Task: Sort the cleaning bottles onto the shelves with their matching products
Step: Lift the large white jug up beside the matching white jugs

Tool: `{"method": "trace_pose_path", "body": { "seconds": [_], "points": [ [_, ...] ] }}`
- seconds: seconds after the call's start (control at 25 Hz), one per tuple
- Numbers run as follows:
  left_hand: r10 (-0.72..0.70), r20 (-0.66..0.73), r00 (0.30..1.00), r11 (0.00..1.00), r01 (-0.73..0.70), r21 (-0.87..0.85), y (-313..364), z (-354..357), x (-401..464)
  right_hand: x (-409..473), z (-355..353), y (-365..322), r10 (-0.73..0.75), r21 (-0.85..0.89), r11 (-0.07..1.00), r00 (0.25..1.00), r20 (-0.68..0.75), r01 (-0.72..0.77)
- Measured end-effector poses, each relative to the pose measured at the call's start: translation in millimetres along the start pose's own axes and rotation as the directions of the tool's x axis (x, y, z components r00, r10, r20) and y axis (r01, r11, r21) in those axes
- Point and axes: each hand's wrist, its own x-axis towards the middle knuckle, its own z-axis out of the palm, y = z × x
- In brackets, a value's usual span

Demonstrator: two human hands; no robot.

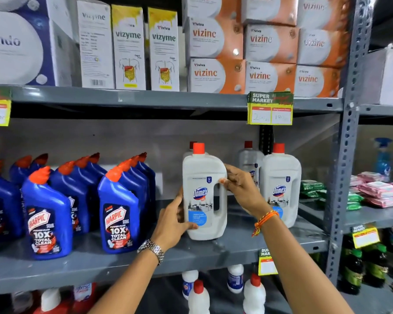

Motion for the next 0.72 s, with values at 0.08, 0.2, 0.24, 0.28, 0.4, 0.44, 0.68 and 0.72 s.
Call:
{"method": "trace_pose_path", "body": {
  "seconds": [0.08, 0.2, 0.24, 0.28, 0.4, 0.44, 0.68, 0.72],
  "points": [
    [-0.014, -0.003, 1.000, 1.000, 0.014, 0.009, -3, 4, 2, 0, -1, 7, 0.007, 0.002, 1.000, 1.000, -0.005, -0.007],
    [-0.030, -0.015, 0.999, 0.999, 0.030, 0.022, -5, 9, 7, 1, -3, 14, 0.014, 0.018, 1.000, 1.000, -0.009, -0.013],
    [-0.037, -0.015, 0.999, 0.999, 0.037, 0.026, -5, 9, 8, 1, -2, 15, 0.019, 0.024, 1.000, 1.000, -0.008, -0.019],
    [-0.042, -0.015, 0.999, 0.999, 0.042, 0.032, -5, 10, 9, 1, -3, 15, 0.030, 0.033, 0.999, 1.000, -0.007, -0.030],
    [-0.042, -0.018, 0.999, 0.998, 0.043, 0.047, -7, 11, 7, -2, -4, 20, 0.076, 0.041, 0.996, 0.997, -0.008, -0.075],
    [-0.041, -0.015, 0.999, 0.997, 0.042, 0.057, -7, 11, 6, -4, -4, 23, 0.097, 0.043, 0.994, 0.995, -0.005, -0.097],
    [-0.040, 0.000, 0.999, 0.993, 0.040, 0.107, -4, 9, 5, -12, 4, 31, 0.138, 0.048, 0.989, 0.990, -0.039, -0.136],
    [-0.037, -0.002, 0.999, 0.993, 0.037, 0.116, -4, 9, 5, -12, 4, 31, 0.137, 0.047, 0.990, 0.990, -0.042, -0.135]
  ]
}}
